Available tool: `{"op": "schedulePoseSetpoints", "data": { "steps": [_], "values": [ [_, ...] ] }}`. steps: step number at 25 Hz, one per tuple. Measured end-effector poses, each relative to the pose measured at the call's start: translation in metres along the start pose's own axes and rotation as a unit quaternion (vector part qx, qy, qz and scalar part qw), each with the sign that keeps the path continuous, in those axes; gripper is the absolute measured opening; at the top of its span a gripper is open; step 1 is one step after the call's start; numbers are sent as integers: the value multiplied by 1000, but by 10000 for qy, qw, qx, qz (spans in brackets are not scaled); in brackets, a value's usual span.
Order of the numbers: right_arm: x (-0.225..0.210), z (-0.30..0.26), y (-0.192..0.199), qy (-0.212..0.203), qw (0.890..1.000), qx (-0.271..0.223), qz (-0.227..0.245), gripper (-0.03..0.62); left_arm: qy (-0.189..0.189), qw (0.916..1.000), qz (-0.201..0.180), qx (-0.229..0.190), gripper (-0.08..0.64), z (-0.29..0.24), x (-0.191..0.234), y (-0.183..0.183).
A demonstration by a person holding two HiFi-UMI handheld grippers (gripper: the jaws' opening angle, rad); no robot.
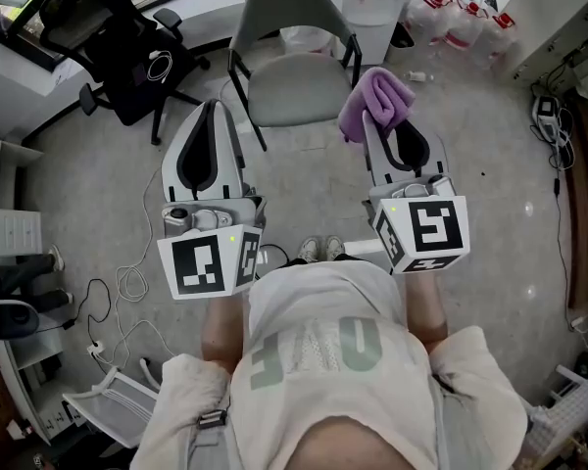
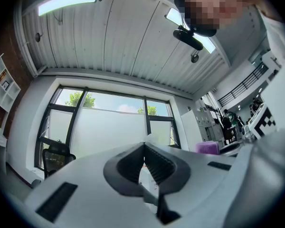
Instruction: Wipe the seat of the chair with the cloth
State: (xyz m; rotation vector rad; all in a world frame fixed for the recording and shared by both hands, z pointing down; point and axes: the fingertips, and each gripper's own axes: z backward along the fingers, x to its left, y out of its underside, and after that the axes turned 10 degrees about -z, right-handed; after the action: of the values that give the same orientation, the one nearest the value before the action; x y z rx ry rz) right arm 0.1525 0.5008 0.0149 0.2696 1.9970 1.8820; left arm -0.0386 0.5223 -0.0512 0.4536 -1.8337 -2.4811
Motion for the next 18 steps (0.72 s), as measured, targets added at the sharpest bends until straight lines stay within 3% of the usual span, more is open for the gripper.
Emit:
{"op": "schedulePoseSetpoints", "data": {
  "steps": [10, 18],
  "values": [
    [-47, -5, 5, -28, 9996, 90, -253, 94, 4, 9999, -69, 136, 12, -23, -28, 9],
    [-61, -29, 41, -296, 9973, 405, -530, 94, -119, 9993, -51, 353, 12, -33, -35, 44]
  ]
}}
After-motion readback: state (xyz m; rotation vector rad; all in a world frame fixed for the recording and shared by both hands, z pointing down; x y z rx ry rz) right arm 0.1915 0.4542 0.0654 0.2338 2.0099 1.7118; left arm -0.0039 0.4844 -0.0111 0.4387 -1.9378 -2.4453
